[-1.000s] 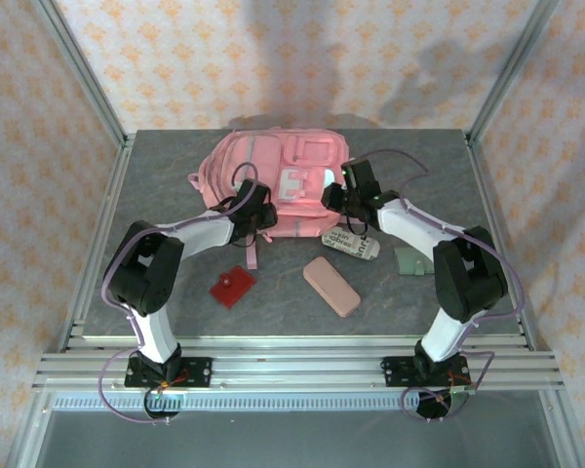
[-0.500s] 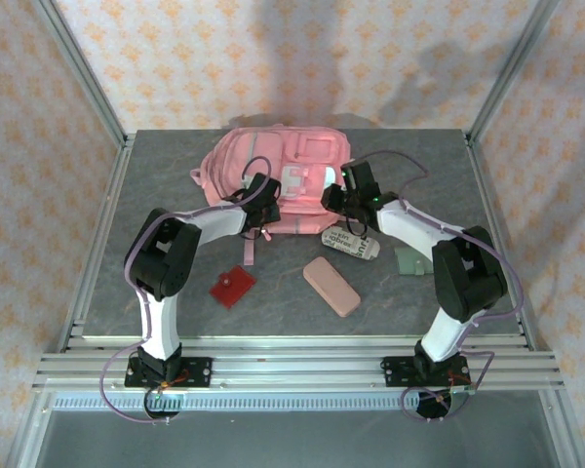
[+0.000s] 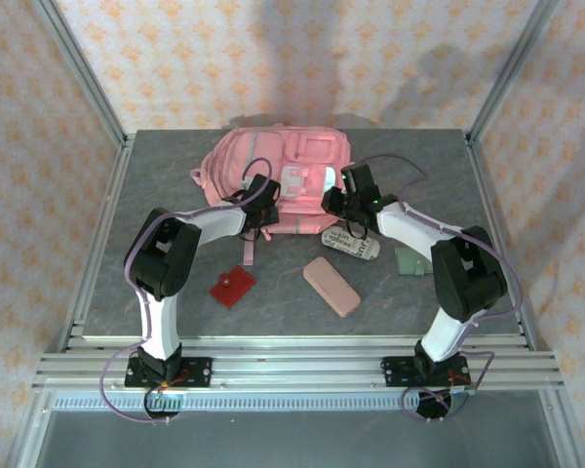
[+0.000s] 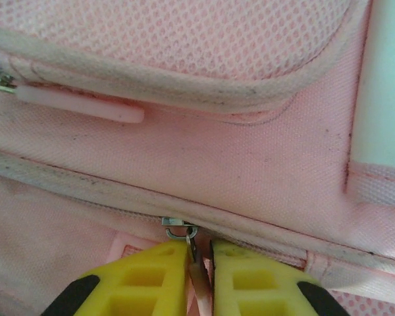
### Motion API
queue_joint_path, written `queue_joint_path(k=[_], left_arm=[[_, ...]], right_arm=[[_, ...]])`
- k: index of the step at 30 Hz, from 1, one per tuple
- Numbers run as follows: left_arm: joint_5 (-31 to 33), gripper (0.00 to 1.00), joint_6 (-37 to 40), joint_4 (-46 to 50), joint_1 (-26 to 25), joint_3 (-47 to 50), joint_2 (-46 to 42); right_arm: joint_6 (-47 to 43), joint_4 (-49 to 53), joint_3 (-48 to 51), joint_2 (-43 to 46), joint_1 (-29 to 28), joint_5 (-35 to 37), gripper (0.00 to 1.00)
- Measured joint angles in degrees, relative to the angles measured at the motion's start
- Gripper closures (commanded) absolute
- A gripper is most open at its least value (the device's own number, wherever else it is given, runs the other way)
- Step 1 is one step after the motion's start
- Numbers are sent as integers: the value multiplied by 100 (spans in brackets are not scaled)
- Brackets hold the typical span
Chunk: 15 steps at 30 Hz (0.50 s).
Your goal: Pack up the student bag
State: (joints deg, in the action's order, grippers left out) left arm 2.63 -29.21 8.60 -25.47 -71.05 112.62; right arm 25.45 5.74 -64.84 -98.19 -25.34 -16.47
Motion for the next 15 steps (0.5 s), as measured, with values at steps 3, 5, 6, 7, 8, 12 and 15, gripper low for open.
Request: queue_joint_path(k=[3, 5, 6, 7, 8, 12, 15], left_arm=[[26, 78, 81, 85, 0, -133, 107], [66, 79, 111, 136, -2, -227, 184], [87, 79, 125, 146, -4, -260, 210], [92, 88, 131, 144, -4, -286, 232], [90, 100, 140, 142, -2, -317, 258], [87, 100, 247, 144, -2, -380, 293], [87, 100, 293, 170, -2, -391, 286]], right_arm=[[22, -55, 4, 0, 0, -4, 76], [26, -70, 4, 0, 0, -2, 76], [26, -85, 15, 0, 0, -2, 77], [26, -103, 28, 0, 0, -2, 77], [28, -107, 55, 0, 0, -2, 77], [44, -107, 111, 0, 0, -4, 77], [44, -107, 111, 0, -2, -66, 75]])
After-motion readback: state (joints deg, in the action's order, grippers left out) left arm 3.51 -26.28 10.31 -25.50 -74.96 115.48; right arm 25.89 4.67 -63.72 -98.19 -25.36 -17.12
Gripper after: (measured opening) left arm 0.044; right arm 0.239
